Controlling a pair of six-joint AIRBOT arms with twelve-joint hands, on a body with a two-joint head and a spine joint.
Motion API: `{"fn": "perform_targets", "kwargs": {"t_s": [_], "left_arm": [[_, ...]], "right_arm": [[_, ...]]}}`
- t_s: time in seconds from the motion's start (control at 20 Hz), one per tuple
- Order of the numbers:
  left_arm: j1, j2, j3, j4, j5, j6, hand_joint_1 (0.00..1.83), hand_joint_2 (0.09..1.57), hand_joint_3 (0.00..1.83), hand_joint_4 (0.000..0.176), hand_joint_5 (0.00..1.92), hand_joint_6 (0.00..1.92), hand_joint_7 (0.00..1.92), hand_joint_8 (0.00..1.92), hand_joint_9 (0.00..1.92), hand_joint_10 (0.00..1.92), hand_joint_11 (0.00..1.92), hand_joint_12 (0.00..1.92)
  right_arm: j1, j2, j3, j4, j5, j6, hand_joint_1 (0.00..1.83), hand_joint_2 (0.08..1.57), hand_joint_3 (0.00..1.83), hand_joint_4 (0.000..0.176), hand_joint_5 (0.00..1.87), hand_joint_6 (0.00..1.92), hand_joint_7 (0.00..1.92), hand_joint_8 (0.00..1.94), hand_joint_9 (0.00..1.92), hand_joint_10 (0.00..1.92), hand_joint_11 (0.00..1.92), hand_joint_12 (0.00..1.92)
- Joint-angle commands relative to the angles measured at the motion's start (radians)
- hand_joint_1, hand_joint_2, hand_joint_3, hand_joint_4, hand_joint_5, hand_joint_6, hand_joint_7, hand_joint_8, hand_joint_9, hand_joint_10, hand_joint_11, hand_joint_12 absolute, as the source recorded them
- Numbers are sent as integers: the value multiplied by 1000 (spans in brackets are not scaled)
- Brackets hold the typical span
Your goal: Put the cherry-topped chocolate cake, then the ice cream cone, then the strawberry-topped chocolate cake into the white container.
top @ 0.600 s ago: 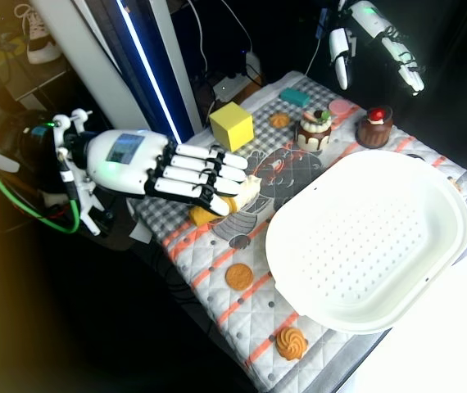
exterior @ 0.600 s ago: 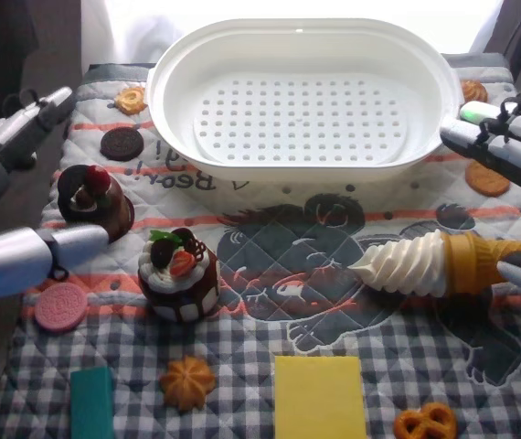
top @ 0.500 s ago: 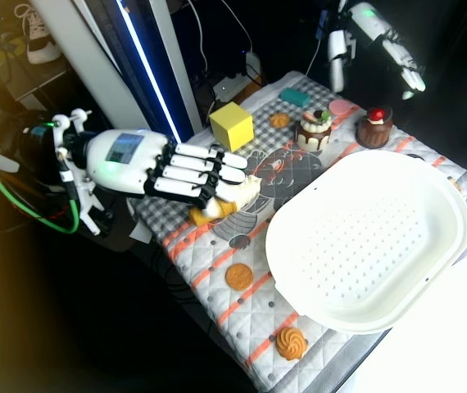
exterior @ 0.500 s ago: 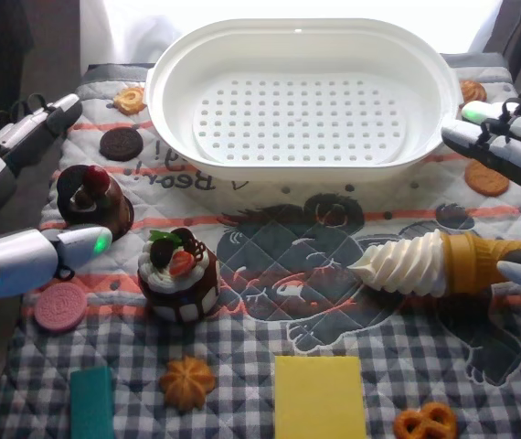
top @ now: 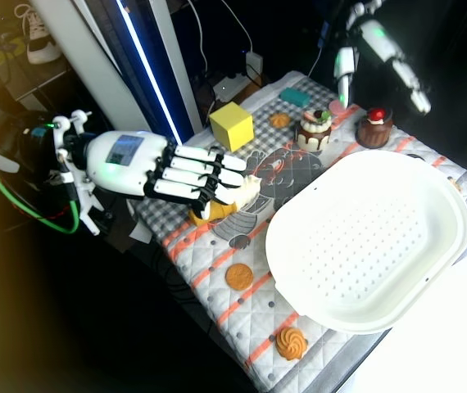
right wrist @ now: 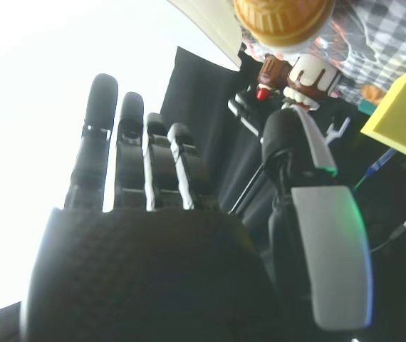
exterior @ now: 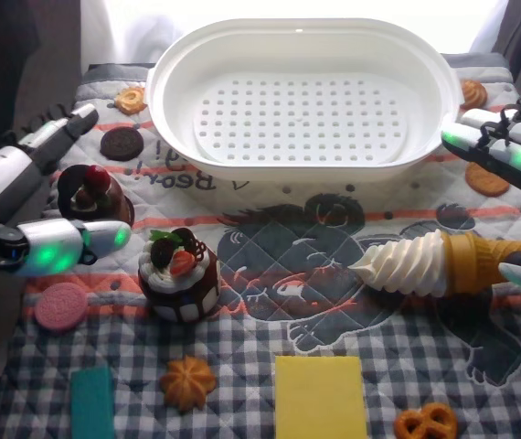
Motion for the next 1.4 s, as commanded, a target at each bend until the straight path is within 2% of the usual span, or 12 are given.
{"fn": "perform_targets", "kwargs": {"t_s": [0.0,0.05,0.15,0.2,0.25,0.3,0.35,0.45,0.9,1.1,1.15,1.35], "left_arm": [[-13,-5,14,9,-72,-4,878,1089,3,109,0,0,0,0,0,0,0,283],[-15,-14,26,0,-57,-4,922,1084,0,97,25,2,0,0,0,0,0,308],[-18,-30,48,-15,-29,-5,1066,1089,0,36,188,10,432,55,332,102,0,1093],[-18,-34,53,-22,-29,-5,1089,1101,0,39,271,7,582,102,389,589,3,1637],[-18,-34,54,-23,-32,-5,1276,1155,7,0,571,68,786,1000,543,941,116,1791],[-19,-33,51,-23,-44,-5,1238,1192,1,0,749,843,845,1326,660,1223,383,1835],[-19,-29,44,-23,-64,-5,1324,1220,1,0,797,906,757,1462,690,1574,491,1874],[-22,-2,15,-5,-121,-5,1186,1258,4,0,723,1178,726,1601,566,1603,498,1919],[-157,32,-9,111,-175,-5,1354,1193,0,0,756,1216,833,1252,770,1414,526,1554],[-311,-44,87,144,-28,-5,1347,1194,1,0,798,1228,808,1241,740,1439,475,1566],[-343,-64,115,150,15,-5,1204,1208,1,0,835,1234,761,1304,657,1179,442,1614],[-461,-178,260,136,206,-4,1342,1206,1,0,779,1277,777,1275,732,1485,542,1719]], "right_arm": [[4,3,3,2,121,1,564,1285,0,0,0,0,54,9,0,603,0,1548],[4,3,3,2,121,1,574,1284,0,0,0,0,38,7,0,491,0,1517],[4,3,4,3,120,2,555,1292,2,0,0,0,28,4,0,421,0,1489],[2,3,5,6,120,3,578,1294,2,0,0,0,22,1,0,404,0,1456],[1,3,5,7,120,4,604,1297,2,0,0,0,20,1,0,397,0,1462],[0,3,5,8,121,5,585,1302,3,0,0,0,28,4,0,452,0,1483],[-2,3,5,8,121,6,564,1309,4,0,0,0,25,2,0,484,0,1506],[-3,2,5,9,121,7,537,1326,4,0,0,0,9,2,0,491,0,1522],[-7,1,5,18,122,9,489,1335,0,0,0,0,57,8,0,647,0,1560],[-7,-4,6,19,125,9,524,1318,0,0,0,0,47,6,0,620,0,1624],[-7,-5,7,19,125,9,500,1317,0,0,0,0,45,5,0,640,0,1608],[-13,-11,12,18,124,19,468,1332,2,0,0,0,53,5,0,576,0,1565]]}}
